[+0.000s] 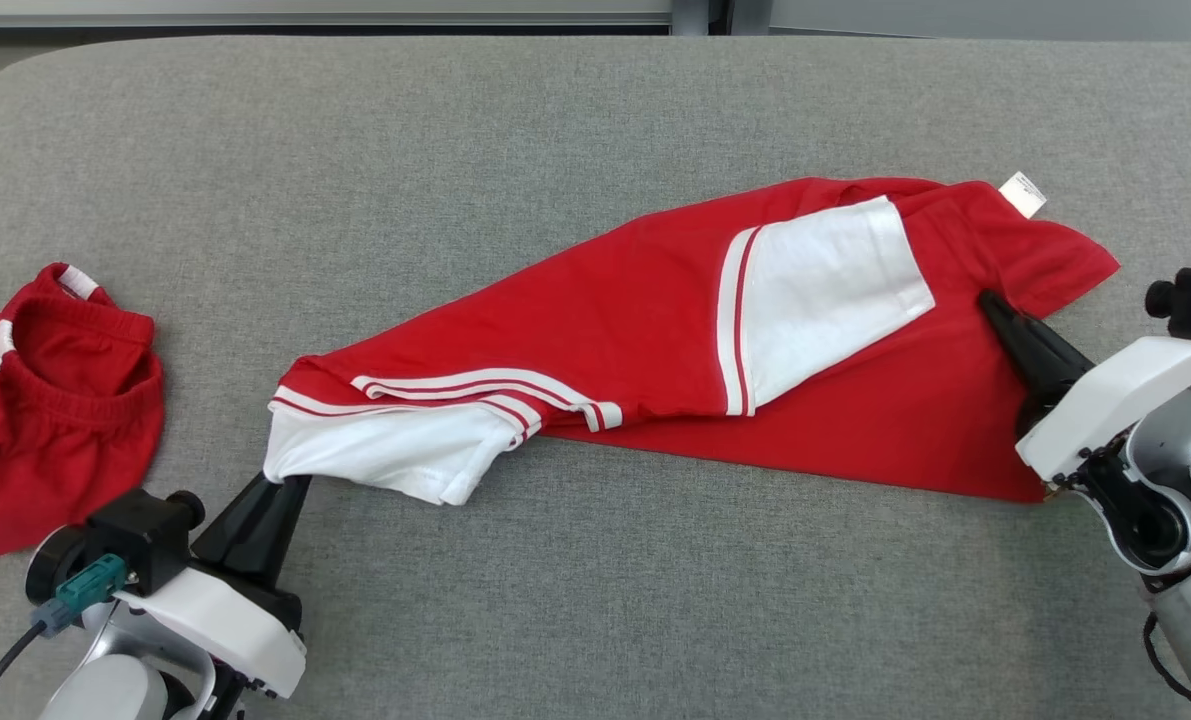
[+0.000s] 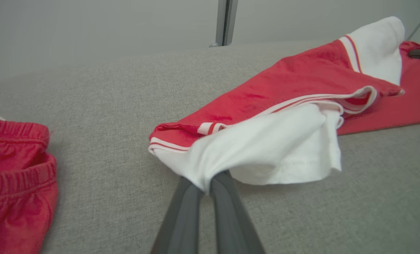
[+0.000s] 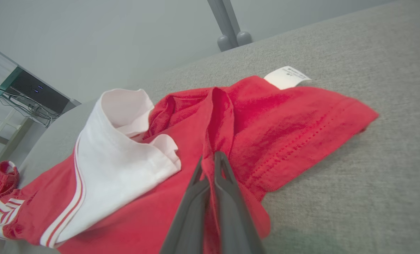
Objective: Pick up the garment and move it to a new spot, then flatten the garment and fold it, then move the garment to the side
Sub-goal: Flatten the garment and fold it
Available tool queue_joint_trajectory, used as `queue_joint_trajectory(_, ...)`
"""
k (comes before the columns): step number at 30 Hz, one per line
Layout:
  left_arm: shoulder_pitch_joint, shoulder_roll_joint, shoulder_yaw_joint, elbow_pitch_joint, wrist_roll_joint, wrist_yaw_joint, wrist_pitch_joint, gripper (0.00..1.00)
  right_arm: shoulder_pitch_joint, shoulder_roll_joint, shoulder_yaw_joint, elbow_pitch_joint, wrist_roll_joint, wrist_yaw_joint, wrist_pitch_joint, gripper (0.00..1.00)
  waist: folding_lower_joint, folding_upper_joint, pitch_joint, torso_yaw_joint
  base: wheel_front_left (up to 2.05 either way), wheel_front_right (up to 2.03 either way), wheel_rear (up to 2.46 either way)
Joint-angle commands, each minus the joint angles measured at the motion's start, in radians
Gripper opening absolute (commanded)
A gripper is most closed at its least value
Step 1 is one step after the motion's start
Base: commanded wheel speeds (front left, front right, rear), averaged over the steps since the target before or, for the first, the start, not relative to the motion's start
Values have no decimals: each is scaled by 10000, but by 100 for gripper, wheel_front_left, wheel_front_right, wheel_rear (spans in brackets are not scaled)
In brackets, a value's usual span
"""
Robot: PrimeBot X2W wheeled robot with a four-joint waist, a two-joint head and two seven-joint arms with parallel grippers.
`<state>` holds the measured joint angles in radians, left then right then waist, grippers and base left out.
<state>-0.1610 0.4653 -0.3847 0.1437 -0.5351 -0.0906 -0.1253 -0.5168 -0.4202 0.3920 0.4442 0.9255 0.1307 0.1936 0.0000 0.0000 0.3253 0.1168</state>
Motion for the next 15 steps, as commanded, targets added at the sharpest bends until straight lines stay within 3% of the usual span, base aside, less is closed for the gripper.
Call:
queue_joint_trajectory(1,-202,51,91,-12,95,62,-161,0,77,-188,-35,-154,52,-2,-158,0,0,0,-2,-16,0,0,0)
queue_joint_trajectory(6,-350,-109,439,-422,-193,32,-818,0,224,-693,-282,-865,28,-2,-873,0,0,0,-102,-149,0,0,0)
queue_joint_trajectory(9,-570,-213,1055,-1297,-451,-33,-1244,0,313,-1234,-929,-1708,-100,-3,-1859,0,0,0,-218,-274,0,0,0)
queue_joint_trajectory(15,-92,15,954,-2185,-1189,-278,-1055,0,1581,-1760,-1630,-3248,55,-3,-2029,0,0,0,-134,-512,0,0,0)
